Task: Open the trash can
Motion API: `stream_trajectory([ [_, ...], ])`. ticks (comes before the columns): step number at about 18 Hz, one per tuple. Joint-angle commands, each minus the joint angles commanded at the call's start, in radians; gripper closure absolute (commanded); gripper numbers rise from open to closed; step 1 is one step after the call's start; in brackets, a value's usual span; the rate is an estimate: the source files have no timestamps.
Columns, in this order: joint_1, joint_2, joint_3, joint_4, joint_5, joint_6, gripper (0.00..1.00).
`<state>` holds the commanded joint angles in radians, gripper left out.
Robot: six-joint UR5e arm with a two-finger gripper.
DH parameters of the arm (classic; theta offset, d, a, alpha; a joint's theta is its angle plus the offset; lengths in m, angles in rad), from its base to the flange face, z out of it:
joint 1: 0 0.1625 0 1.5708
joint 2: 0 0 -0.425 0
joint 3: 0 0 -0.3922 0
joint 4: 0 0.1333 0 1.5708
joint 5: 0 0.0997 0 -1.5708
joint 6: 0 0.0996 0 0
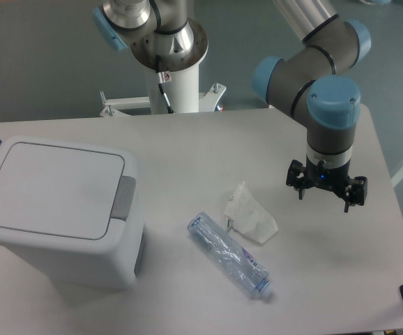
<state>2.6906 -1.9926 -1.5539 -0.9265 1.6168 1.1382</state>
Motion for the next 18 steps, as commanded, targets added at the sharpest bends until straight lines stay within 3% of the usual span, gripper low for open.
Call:
stream_trajectory([
  [9,-0.002,0.005,-0.005,0.002,-0.014,-0.015,0.00],
  [13,-0.003,0.027,-0.057,0.060,-0.080,-0.187,0.00],
  [18,0.006,0.067,0.000,0.055,-0.243,-0.410,0.00],
])
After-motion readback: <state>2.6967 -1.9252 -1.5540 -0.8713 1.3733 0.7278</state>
